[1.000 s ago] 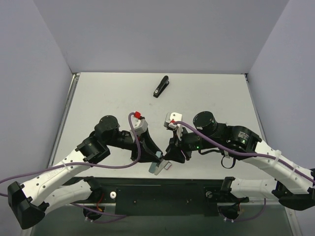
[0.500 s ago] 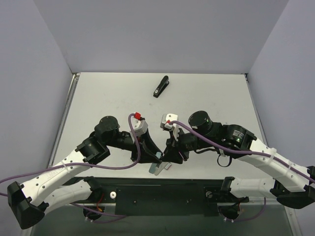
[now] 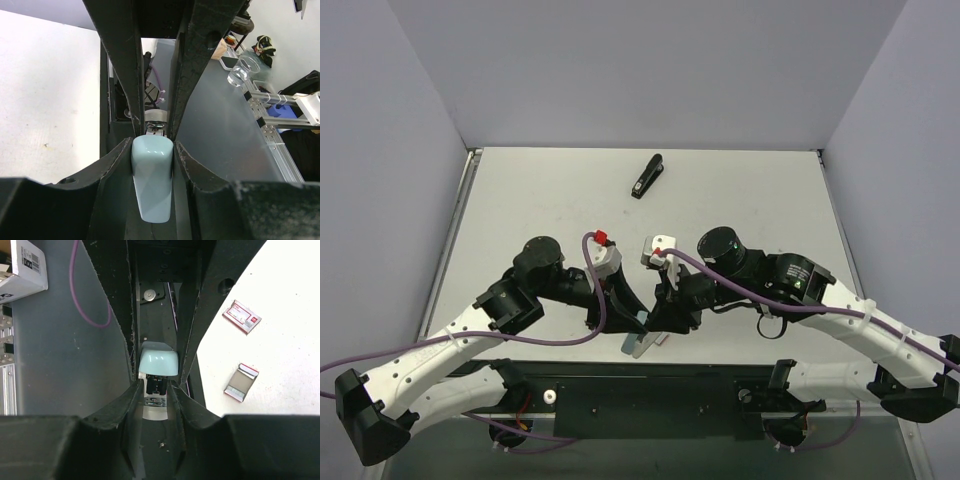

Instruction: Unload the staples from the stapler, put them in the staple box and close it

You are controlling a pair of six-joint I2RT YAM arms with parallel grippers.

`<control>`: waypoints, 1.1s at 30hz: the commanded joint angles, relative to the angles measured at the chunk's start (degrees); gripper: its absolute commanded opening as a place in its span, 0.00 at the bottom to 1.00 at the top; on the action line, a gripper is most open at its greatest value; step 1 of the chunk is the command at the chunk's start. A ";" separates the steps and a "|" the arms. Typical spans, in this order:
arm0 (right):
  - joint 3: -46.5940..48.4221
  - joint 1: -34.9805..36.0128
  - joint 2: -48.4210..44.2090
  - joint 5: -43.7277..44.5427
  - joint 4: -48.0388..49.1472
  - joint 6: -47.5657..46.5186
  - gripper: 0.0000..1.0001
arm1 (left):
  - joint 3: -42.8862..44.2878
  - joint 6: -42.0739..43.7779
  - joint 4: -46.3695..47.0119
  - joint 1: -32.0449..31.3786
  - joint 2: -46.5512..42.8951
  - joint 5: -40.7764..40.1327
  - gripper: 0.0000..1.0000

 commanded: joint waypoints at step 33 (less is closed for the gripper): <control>-20.33 0.60 -12.81 -0.55 11.46 7.34 0.00 | 3.16 1.24 2.25 -0.27 -1.73 -8.14 0.00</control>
